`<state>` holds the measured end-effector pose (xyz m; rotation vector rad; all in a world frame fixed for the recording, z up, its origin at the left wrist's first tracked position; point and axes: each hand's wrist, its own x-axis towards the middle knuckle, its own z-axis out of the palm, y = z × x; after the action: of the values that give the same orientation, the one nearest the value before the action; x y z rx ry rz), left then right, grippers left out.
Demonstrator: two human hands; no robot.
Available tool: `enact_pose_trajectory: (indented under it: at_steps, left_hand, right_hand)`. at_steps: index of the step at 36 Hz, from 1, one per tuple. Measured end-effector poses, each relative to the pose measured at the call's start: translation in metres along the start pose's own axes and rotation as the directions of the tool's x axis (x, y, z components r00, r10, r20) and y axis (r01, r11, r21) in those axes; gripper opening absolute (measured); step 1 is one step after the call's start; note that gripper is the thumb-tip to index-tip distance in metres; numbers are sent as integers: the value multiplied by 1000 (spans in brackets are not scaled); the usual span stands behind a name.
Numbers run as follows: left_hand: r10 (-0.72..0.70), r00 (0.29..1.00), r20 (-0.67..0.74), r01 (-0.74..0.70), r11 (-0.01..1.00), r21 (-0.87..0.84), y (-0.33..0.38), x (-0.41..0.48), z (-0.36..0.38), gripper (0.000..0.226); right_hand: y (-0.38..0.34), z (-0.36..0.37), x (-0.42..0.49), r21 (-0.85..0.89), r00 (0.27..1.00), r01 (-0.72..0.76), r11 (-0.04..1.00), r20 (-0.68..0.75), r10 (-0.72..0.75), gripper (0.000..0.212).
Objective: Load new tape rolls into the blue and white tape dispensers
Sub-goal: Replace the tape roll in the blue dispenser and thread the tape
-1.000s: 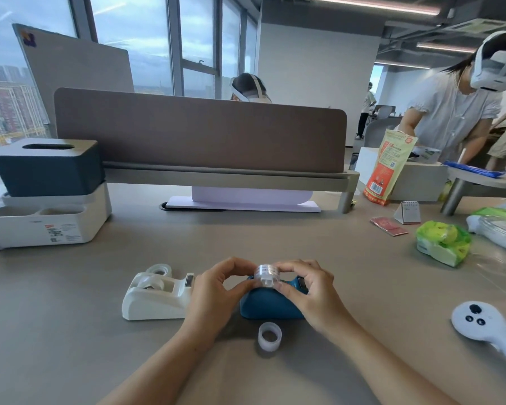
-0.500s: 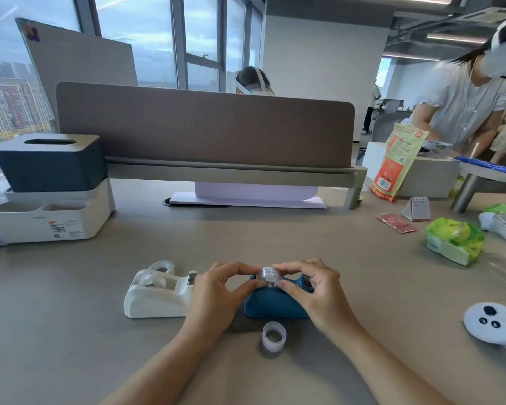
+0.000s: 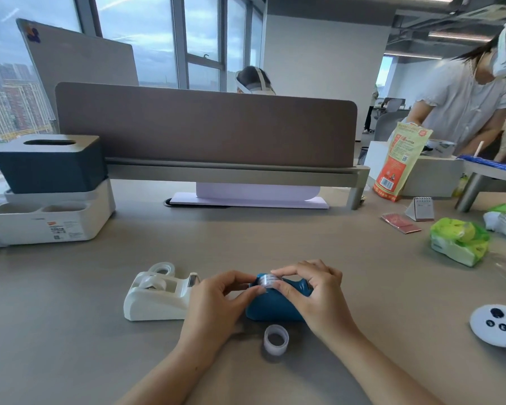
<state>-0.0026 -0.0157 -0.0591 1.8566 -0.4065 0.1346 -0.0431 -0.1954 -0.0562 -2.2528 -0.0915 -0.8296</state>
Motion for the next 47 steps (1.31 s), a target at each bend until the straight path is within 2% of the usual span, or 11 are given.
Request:
enact_pose_trajectory:
  at_steps: [3,5,7,13,24,27,33,38,42,44,47]
  left_hand:
    - [37,999,11,-38,999,19,0,-3,1,28]
    - [66,998,19,-67,997,44,0,-3,2,30]
    - [96,995,37,-98,992,80,-2,-2,3,32]
    - [140,988,57,-147,981,124,-9,2,5,28]
    - [118,991,65,-120,992,31,-12,2,8,36]
    - [136,988,73,-142,986,86,-11,2,8,38]
    - [144,987,76,-154,975,158,-10,2,6,29]
    - [167,985,51,-173,968,179,-6,1,4,33]
    - [106,994,40,-109,989,98,-6,1,3,54]
    - [70,997,42,-73,995,71,-5,1,3,59]
    - [72,997,39,-75,993,93,-4,1,2,54]
  right_hand:
    - [1,0,-1,-29,1000,8,1000,-2,-8,20]
    - [1,-1,-1,-46,1000,22,999,6,-21,23]
    - [3,-1,-1,-33,1000,22,999,18,-22,17]
    - [2,-4,0,13,998,7,1000,65,-8,11]
    - [1,-7,1,59,997,-22,998,79,17,12]
    - [3,-7,1,53,997,-24,998,80,20,14]
    - [3,-8,1,84,995,11,996,97,-19,25]
    - [5,-10,0,20,991,98,995,92,-99,28]
    - [8,-13,2,-120,981,183,976,91,-173,24]
    - [10,-18,3,-152,982,182,971,71,-173,20]
    - [15,-24,2,-165,988,152,975,29,-149,15]
